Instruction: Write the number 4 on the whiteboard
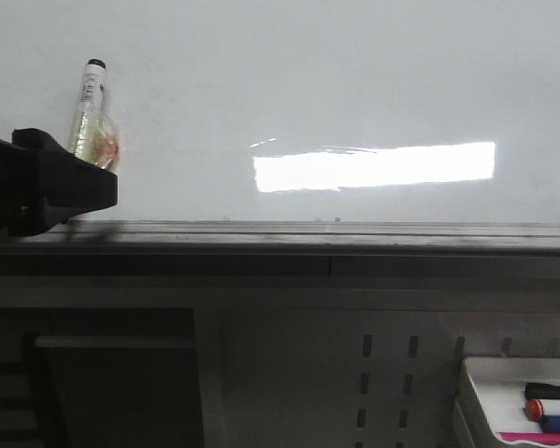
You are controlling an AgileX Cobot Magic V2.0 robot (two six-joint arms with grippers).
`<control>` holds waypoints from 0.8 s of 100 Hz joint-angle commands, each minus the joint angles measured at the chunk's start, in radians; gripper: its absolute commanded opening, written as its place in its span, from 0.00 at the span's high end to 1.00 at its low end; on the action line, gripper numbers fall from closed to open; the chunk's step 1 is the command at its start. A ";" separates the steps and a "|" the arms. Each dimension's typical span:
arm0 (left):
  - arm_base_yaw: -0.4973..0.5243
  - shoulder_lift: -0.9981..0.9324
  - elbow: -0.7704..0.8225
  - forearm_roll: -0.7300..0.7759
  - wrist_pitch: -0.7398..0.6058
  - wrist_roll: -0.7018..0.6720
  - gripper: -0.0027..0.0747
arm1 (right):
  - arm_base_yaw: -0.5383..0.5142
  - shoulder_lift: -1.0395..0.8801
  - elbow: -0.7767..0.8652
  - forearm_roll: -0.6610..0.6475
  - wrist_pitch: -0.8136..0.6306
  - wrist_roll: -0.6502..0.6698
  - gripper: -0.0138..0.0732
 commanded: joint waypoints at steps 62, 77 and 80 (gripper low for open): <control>-0.005 -0.181 -0.024 0.584 -0.115 -0.009 0.99 | 0.448 0.025 -0.313 0.001 0.208 -0.020 0.92; -0.005 -0.281 -0.024 0.802 -0.115 -0.009 0.99 | 0.691 0.109 -0.406 0.001 0.238 -0.023 0.86; -0.005 -0.296 -0.024 0.833 -0.115 -0.009 0.99 | 0.742 0.131 -0.421 0.001 0.240 -0.037 0.80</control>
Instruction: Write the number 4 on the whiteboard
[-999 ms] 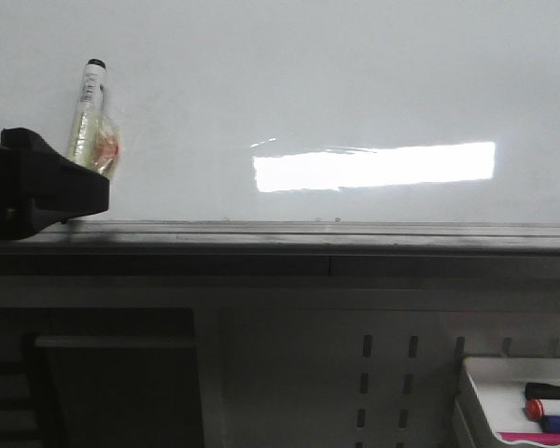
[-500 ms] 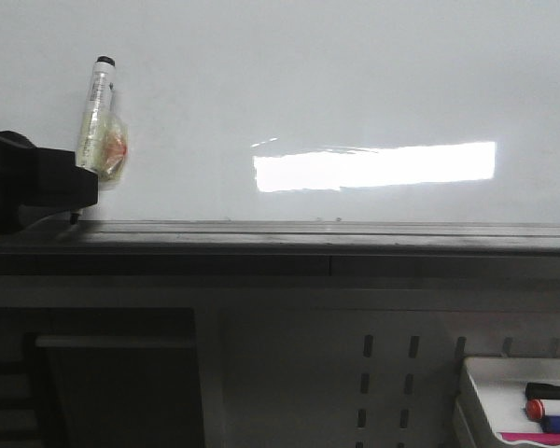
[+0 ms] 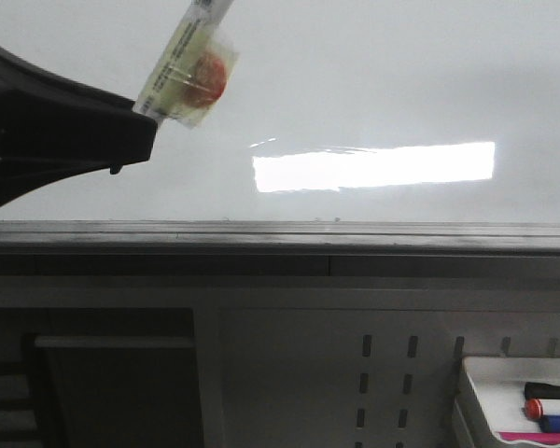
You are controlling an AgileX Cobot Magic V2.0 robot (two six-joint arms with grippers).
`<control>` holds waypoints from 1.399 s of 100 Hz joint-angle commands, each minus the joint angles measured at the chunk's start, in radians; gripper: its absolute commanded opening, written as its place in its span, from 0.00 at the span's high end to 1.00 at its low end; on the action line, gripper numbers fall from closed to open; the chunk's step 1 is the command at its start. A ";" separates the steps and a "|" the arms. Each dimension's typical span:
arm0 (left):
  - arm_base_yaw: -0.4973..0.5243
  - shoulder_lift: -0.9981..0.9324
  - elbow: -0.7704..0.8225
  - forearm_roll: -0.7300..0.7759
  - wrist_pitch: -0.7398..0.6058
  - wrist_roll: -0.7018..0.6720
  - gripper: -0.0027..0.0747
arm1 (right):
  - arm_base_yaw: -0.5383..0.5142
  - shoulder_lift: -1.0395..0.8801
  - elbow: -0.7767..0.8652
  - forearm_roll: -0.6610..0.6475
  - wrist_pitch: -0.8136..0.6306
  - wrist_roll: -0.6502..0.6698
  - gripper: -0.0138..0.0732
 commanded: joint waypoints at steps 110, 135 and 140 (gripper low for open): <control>-0.005 -0.180 -0.022 0.339 -0.044 -0.009 0.99 | 0.511 0.549 -0.477 -0.057 0.161 -0.098 0.39; -0.005 -0.180 -0.022 0.348 -0.035 -0.009 0.99 | 0.512 0.551 -0.520 -0.057 0.146 -0.100 0.39; -0.005 -0.180 -0.022 0.348 -0.034 -0.009 0.99 | 0.513 0.558 -0.521 -0.057 0.144 -0.100 0.39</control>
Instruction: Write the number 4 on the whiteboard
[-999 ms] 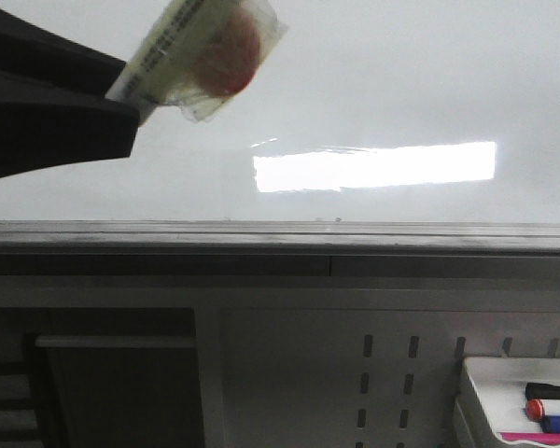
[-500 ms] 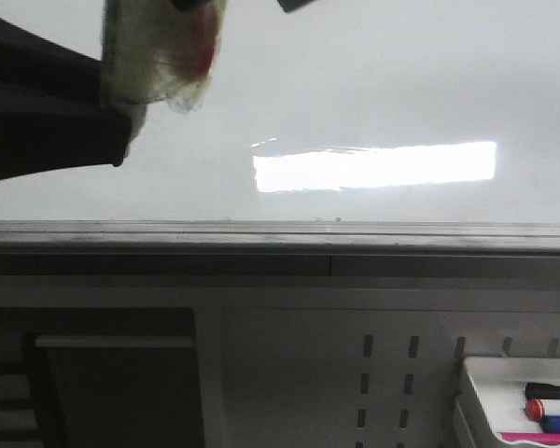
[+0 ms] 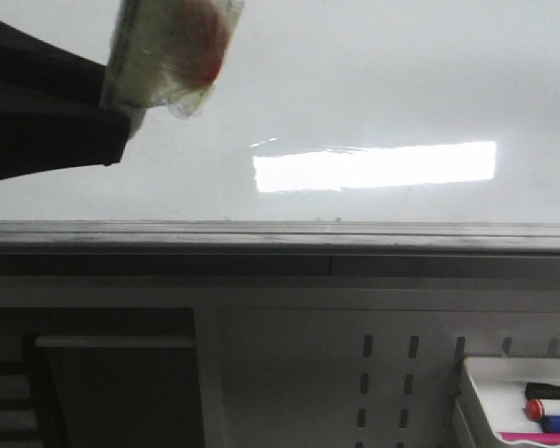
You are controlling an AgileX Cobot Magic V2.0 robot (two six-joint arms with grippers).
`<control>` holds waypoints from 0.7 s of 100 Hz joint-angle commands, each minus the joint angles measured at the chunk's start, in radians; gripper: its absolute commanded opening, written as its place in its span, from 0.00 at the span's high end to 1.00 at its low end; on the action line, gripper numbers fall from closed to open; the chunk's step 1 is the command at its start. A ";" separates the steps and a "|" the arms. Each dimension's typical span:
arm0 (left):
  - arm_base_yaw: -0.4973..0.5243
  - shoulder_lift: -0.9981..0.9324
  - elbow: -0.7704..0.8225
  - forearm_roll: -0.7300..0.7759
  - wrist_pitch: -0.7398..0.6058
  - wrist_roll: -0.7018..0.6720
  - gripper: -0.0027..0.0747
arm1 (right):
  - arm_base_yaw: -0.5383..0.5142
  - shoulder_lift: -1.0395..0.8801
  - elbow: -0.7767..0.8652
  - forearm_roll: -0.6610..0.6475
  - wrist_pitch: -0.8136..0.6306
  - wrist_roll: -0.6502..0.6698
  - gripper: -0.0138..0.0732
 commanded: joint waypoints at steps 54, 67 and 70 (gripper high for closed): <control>-0.005 -0.010 -0.022 -0.044 -0.027 -0.007 0.99 | 0.043 0.065 -0.086 -0.024 -0.056 -0.036 0.58; -0.005 -0.010 -0.022 -0.040 -0.027 -0.007 0.99 | 0.043 0.065 -0.086 -0.044 -0.022 -0.036 0.75; -0.005 -0.010 -0.022 -0.040 -0.027 -0.007 0.99 | 0.043 0.065 -0.086 -0.048 -0.016 -0.036 0.81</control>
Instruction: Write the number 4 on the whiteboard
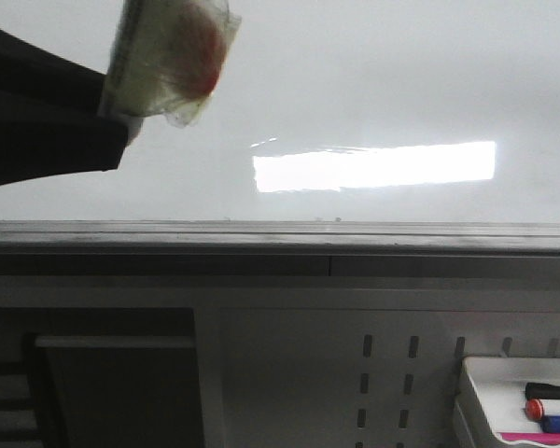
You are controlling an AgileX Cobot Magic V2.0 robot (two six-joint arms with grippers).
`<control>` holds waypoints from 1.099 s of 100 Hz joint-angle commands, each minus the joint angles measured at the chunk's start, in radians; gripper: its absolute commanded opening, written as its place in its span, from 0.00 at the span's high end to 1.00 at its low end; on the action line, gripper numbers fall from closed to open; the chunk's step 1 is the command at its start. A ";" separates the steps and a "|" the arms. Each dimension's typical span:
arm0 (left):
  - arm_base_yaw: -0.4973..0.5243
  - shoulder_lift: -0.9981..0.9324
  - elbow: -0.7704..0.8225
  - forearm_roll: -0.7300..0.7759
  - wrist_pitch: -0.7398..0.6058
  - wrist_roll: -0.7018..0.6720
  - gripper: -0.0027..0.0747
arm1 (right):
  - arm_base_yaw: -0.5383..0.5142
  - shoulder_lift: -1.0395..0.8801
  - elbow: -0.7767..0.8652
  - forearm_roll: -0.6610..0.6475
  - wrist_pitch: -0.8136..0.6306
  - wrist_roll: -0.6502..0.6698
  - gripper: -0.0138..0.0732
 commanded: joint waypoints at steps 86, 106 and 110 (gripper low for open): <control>0.019 -0.239 -0.022 -0.550 0.480 -0.068 0.42 | -0.249 0.108 -0.039 -0.045 -0.281 0.038 0.91; 0.028 -0.271 -0.022 -0.565 0.422 -0.068 0.42 | -0.316 0.192 -0.112 -0.045 -0.359 0.038 0.91; 0.028 -0.271 -0.022 -0.565 0.419 -0.068 0.42 | -0.324 0.210 -0.139 -0.047 -0.363 0.036 0.91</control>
